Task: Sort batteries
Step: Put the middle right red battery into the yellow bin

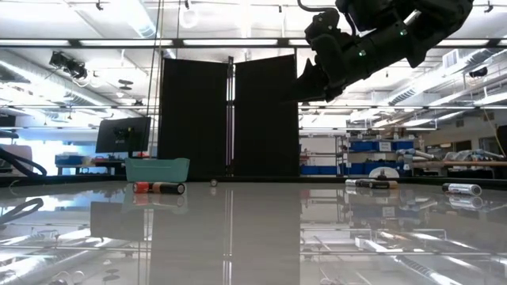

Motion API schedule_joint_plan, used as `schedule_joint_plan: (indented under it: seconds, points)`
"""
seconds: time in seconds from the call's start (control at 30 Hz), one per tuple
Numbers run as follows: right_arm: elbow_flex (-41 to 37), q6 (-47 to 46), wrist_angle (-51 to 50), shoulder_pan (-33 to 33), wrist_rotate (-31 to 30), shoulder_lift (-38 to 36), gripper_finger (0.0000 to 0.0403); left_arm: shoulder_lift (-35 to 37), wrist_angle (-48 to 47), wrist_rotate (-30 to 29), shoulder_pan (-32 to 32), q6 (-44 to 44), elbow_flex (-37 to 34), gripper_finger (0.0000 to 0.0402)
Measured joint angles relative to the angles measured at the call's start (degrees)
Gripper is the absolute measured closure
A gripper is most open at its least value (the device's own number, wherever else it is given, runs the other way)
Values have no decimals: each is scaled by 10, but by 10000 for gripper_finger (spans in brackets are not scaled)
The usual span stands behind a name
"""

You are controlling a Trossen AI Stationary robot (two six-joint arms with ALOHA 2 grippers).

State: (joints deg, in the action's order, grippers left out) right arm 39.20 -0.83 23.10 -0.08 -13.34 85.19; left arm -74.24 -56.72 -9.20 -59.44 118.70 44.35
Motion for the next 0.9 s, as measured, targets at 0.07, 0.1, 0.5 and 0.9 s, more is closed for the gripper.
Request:
schedule_joint_plan:
  seconds: [0.07,0.1,0.5,0.9]
  points:
    - [0,7,0,0,0,0,382,-6,13,3,9,-10,-11,347]
    - [0,8,0,0,0,0,382,-8,22,5,14,-15,-17,347]
    - [0,21,-6,-1,0,0,383,-10,33,20,52,-48,-32,347]
    - [0,21,-13,-1,0,0,383,-12,36,24,59,-57,-32,326]
